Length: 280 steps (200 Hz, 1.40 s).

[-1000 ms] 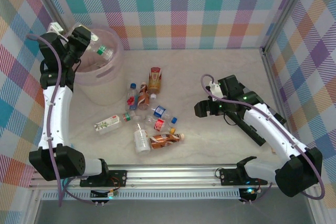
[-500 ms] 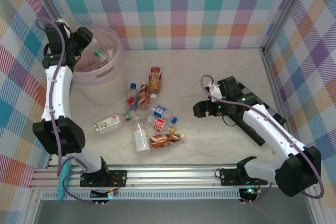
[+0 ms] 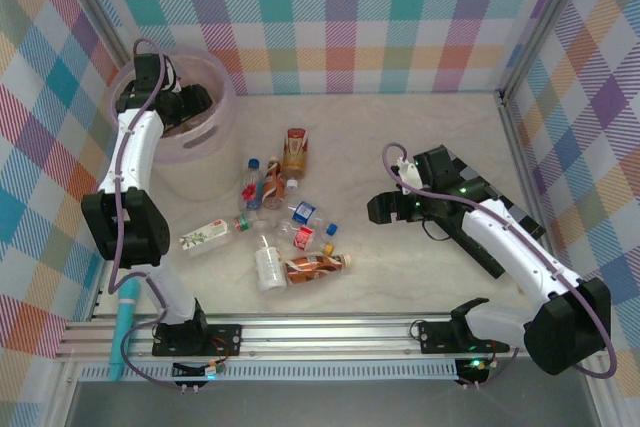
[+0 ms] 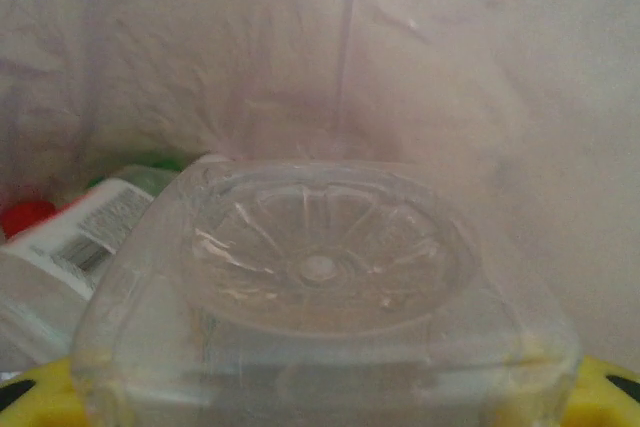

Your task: Put the plastic bottles in the bin

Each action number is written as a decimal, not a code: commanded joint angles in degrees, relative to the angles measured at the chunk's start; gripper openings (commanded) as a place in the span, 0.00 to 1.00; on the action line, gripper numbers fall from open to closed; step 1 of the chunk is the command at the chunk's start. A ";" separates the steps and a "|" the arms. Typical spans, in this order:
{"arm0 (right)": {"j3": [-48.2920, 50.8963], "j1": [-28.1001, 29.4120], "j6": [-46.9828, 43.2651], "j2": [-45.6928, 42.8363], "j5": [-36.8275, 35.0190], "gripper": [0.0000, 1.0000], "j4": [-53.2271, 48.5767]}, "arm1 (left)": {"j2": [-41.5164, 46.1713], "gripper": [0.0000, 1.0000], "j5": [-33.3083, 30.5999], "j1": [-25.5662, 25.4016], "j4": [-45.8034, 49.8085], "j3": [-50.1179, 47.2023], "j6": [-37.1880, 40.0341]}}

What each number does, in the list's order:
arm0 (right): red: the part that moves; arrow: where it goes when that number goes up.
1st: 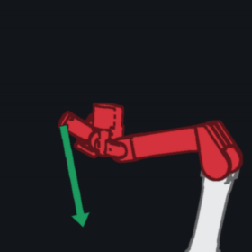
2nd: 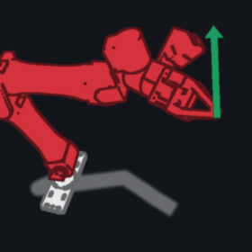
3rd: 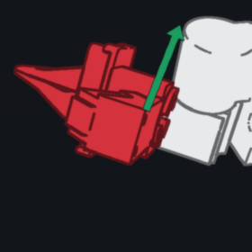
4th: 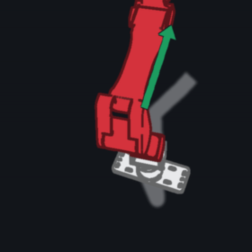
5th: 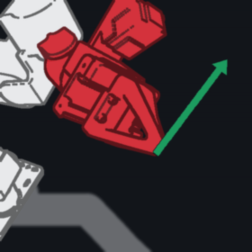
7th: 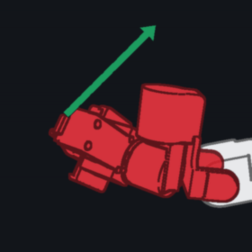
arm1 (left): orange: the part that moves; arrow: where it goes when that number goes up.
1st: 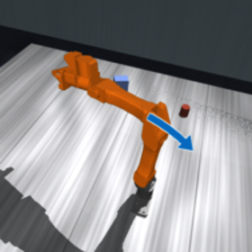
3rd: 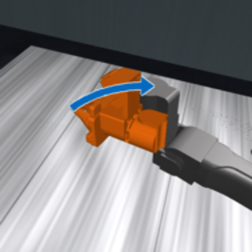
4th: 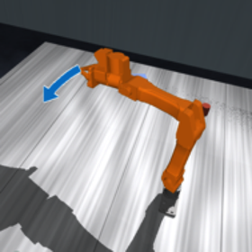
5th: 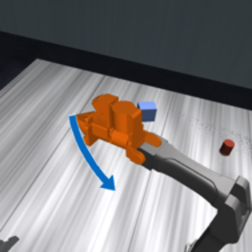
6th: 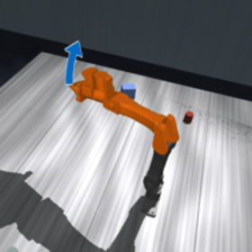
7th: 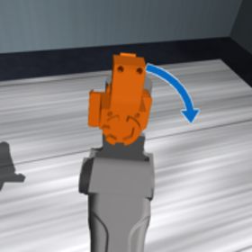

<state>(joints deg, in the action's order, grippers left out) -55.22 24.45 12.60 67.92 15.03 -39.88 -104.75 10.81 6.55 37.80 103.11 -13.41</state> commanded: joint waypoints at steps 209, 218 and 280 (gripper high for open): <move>-3.39 0.16 -0.87 4.61 -0.50 0.95 5.31 | 33.18 0.92 -24.63 -5.87 18.09 2.91 7.79; -3.49 0.17 -0.81 4.98 -0.73 0.95 5.60 | 35.71 0.92 -27.01 -9.39 19.97 -0.42 7.30; -4.19 0.16 -1.96 5.99 -2.45 0.95 4.98 | 53.90 0.87 -33.03 -27.50 26.08 -30.37 -8.08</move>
<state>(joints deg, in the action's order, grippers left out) -57.63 24.45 12.32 73.56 13.52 -35.16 -53.67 -18.20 -17.08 58.41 79.64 -14.31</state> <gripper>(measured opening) 0.951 0.867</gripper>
